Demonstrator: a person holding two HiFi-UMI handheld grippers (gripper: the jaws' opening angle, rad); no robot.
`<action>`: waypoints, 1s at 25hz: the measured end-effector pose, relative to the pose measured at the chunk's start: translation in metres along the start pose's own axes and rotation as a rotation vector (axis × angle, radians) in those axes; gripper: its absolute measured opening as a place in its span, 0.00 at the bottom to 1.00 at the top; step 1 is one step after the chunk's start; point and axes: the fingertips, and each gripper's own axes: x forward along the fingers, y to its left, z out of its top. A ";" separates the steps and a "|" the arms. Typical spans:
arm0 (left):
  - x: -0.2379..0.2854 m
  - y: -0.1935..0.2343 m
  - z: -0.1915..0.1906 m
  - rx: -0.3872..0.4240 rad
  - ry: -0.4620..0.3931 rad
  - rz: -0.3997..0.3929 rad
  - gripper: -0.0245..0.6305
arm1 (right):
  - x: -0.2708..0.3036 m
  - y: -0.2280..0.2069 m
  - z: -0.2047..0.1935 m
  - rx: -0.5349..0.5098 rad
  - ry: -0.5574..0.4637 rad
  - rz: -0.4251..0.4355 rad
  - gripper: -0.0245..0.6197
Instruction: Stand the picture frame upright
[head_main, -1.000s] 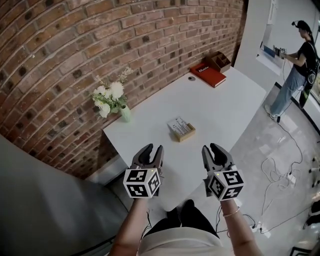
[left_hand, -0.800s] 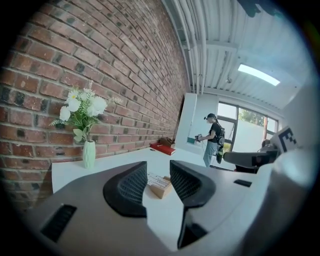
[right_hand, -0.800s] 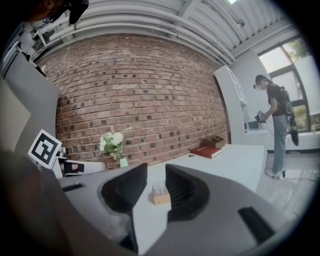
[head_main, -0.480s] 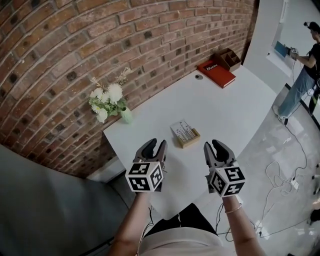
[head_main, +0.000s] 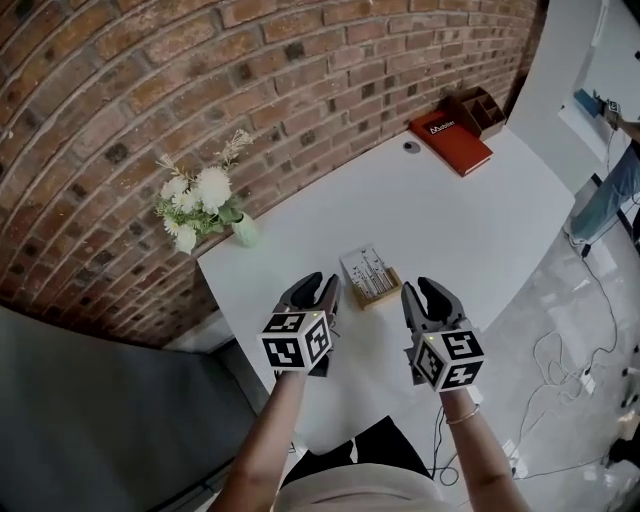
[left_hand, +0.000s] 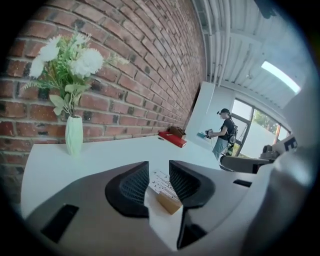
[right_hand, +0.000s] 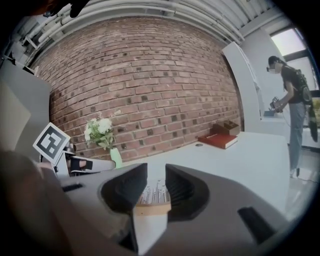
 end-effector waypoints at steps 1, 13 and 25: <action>0.007 0.002 -0.003 -0.004 0.013 0.005 0.22 | 0.005 -0.002 -0.002 -0.002 0.009 0.006 0.19; 0.067 0.018 -0.050 -0.105 0.188 0.026 0.22 | 0.051 -0.026 -0.032 -0.016 0.115 0.032 0.19; 0.098 0.022 -0.076 -0.217 0.313 0.013 0.22 | 0.067 -0.036 -0.045 -0.007 0.158 0.043 0.19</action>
